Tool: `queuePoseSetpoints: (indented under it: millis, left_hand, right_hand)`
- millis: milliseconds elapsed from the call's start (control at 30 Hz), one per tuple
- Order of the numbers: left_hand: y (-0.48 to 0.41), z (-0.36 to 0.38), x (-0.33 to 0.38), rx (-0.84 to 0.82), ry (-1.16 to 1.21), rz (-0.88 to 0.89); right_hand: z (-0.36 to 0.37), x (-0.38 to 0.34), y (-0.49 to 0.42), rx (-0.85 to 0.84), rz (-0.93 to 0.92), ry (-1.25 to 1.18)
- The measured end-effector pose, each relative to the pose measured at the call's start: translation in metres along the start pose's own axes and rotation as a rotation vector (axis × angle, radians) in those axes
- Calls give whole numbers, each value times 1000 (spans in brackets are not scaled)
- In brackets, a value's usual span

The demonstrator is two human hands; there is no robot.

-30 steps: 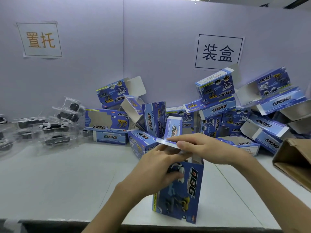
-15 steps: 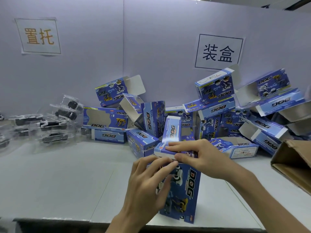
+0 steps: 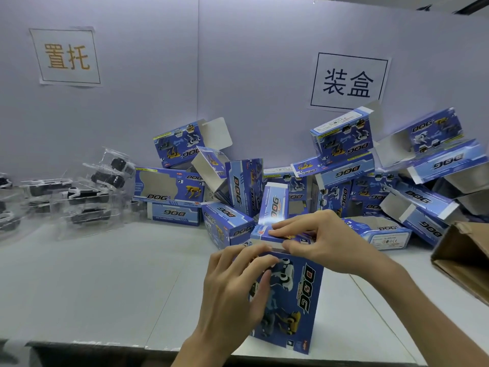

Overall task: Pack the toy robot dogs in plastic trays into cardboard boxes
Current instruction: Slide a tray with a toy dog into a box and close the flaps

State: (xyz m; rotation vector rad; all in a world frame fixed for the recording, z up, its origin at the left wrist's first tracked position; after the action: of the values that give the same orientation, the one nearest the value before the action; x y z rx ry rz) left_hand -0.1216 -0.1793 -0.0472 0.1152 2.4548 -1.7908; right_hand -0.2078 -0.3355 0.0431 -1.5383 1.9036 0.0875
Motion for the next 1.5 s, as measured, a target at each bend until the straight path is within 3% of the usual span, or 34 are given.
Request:
queuePoseSetpoints:
  millis: [200,467,633,733,967,1500]
  left_hand:
    - [3,2,3,-22,11,-7]
    - [1,-2,-2,-51,110,-16]
    - [7,1,-2,-59,141,-22]
    - [4,3,1,-82,151,-33]
    - [-13,10,13,-159,292,-156]
    - [-32,23,23,-124,350,-173]
  right_hand:
    - [6,-6,-1,74,2,47]
    - [10,-6,16,-83,59,323]
    - [-1,8,32,-9,90,-164]
    - [0,17,43,80,60,-288]
    - [-1,16,40,199,17,-272]
    - [2,25,52,280,122,-366]
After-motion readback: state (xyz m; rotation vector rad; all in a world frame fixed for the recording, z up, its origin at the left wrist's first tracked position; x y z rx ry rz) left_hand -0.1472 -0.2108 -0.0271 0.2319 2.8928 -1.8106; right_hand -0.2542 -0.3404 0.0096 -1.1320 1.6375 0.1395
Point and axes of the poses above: each hand's wrist, its own y-axis away from the middle knuckle, its own z-axis out of the palm, x = y × z, the point moved 3 cm from there along -y, towards the middle knuckle, and after that the axes turned 12 degrees about z, right-handed, at the moved point
